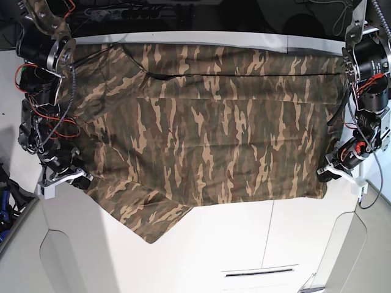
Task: Fold the T-shirt properly
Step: 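Grasp the corners and fold the shirt over again with both grippers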
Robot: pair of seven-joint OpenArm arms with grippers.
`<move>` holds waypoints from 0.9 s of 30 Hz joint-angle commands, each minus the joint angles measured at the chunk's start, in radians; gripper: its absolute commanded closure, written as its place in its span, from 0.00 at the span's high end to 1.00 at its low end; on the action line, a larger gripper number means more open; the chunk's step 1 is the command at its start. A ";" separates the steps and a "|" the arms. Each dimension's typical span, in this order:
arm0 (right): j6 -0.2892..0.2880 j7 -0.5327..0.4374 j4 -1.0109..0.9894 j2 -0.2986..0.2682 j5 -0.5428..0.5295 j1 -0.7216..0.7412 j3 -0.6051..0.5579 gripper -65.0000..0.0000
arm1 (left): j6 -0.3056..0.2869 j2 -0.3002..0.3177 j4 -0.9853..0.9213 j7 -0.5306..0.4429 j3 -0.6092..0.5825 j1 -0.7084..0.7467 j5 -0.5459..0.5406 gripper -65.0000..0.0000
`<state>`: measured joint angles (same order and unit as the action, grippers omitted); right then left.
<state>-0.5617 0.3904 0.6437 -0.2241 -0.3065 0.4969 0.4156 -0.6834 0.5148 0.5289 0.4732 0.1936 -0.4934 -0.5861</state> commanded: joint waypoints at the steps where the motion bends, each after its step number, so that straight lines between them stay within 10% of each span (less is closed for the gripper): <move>1: -0.007 0.006 0.009 -0.009 -0.012 0.023 -0.001 0.00 | -0.015 0.016 0.010 0.002 0.000 -0.028 -0.002 0.00; 13: -0.008 0.111 0.130 -0.032 -0.080 0.021 -0.001 0.00 | -0.015 0.026 0.212 0.314 0.000 -0.056 -0.145 0.00; 27: -0.022 0.351 0.394 -0.148 -0.343 -0.115 0.000 0.00 | -0.015 0.147 0.576 0.426 0.000 0.172 -0.320 0.00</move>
<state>-0.5758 0.7593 1.0187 -0.3527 -0.6300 0.3580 0.4118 -0.6903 0.6292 1.0901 0.9157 0.1860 -0.3008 -0.8959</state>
